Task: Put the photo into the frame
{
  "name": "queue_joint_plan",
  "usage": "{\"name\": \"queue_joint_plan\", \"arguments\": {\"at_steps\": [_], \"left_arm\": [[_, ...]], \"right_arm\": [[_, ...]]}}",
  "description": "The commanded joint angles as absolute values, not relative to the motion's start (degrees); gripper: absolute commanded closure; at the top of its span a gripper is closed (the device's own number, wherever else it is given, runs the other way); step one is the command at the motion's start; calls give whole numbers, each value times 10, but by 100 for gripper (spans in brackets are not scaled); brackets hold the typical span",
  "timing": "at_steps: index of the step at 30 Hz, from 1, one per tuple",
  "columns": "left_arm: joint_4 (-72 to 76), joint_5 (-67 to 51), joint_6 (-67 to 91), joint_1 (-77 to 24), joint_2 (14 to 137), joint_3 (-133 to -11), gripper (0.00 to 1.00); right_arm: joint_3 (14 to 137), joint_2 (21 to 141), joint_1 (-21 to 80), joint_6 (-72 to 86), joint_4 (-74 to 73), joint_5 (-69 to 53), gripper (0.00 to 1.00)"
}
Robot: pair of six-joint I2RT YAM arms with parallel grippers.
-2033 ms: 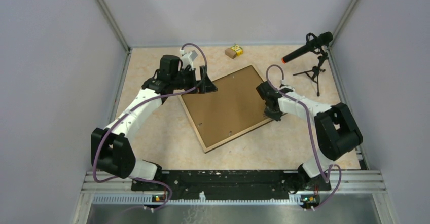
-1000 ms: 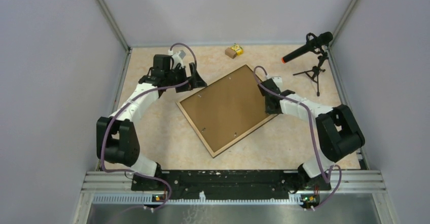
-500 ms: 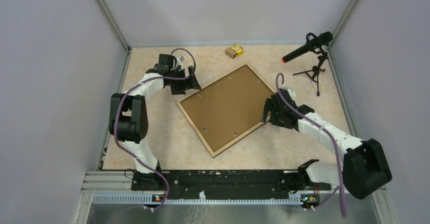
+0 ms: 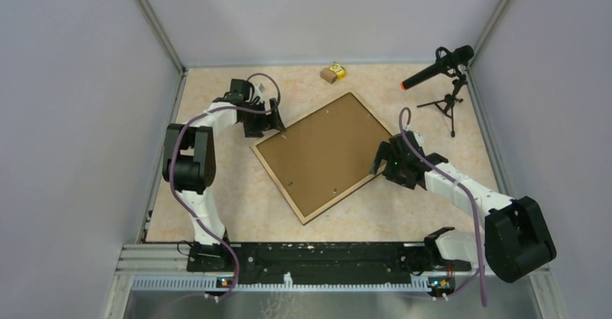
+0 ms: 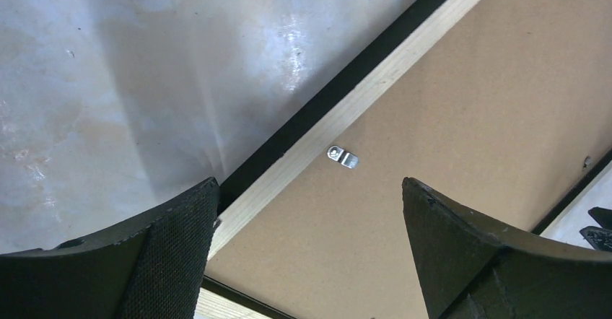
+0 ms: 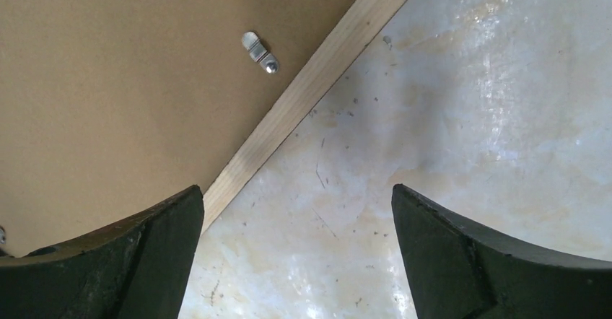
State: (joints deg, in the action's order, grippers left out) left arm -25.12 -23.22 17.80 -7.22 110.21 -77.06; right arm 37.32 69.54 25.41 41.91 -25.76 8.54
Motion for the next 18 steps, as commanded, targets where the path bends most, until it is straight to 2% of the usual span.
{"name": "queue_joint_plan", "arguments": {"at_steps": [1, 7, 18], "left_arm": [[-270, -220, 176, -69, 1118, -792, 2], [-313, -225, 200, -70, 1112, -763, 2], [-286, -306, 252, -78, 1014, -569, 2]], "right_arm": [[356, 702, 219, 456, -215, 39, 1], [354, 743, 196, 442, -160, -5, 1], [455, 884, 197, 386, -142, -64, 3]]}}
